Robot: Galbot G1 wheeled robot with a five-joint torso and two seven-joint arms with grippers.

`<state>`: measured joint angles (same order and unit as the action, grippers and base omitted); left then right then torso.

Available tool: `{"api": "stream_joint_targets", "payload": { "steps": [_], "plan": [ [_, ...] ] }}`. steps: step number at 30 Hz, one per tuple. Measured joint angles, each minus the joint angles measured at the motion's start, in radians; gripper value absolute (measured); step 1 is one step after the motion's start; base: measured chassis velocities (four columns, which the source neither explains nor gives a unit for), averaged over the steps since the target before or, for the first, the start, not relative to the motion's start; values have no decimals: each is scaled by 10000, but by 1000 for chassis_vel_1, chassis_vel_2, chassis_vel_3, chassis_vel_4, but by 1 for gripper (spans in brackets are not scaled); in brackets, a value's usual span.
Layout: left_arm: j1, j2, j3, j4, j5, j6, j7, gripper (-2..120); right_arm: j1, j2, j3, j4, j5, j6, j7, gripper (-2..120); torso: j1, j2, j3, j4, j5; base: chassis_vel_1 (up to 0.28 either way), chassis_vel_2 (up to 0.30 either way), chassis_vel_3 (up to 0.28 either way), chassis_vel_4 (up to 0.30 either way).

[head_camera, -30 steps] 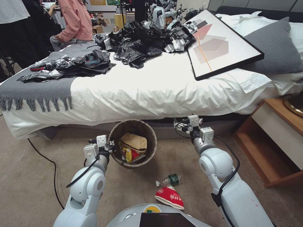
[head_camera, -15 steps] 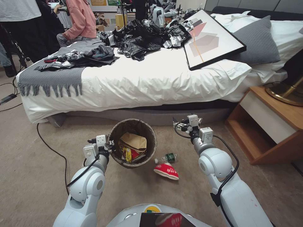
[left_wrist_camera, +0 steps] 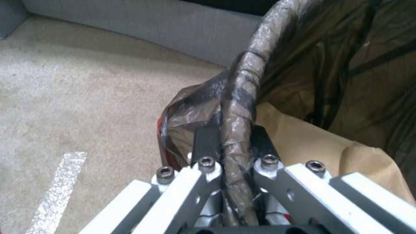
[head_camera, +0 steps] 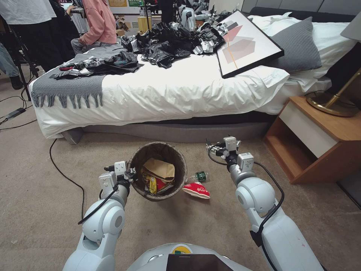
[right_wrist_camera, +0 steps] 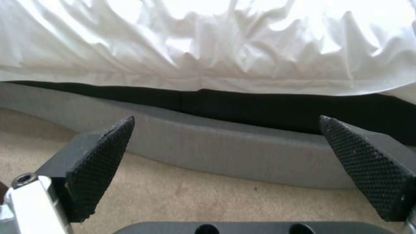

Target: Pick up the trash bin, then pick up the garbage from the floor and place it into the trash bin.

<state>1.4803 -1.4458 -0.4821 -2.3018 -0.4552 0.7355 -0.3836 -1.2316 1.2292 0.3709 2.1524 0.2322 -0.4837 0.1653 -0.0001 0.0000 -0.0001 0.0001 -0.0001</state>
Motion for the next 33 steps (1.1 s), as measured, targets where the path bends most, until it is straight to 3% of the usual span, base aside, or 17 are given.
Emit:
{"api": "stream_joint_targets", "payload": {
  "steps": [33],
  "plan": [
    [154, -37, 33, -211, 43, 0, 7, 2, -288, -36, 198, 289, 1, -6, 3, 100, 1, 0, 1, -1, 1, 0, 0, 0, 0]
  ]
}}
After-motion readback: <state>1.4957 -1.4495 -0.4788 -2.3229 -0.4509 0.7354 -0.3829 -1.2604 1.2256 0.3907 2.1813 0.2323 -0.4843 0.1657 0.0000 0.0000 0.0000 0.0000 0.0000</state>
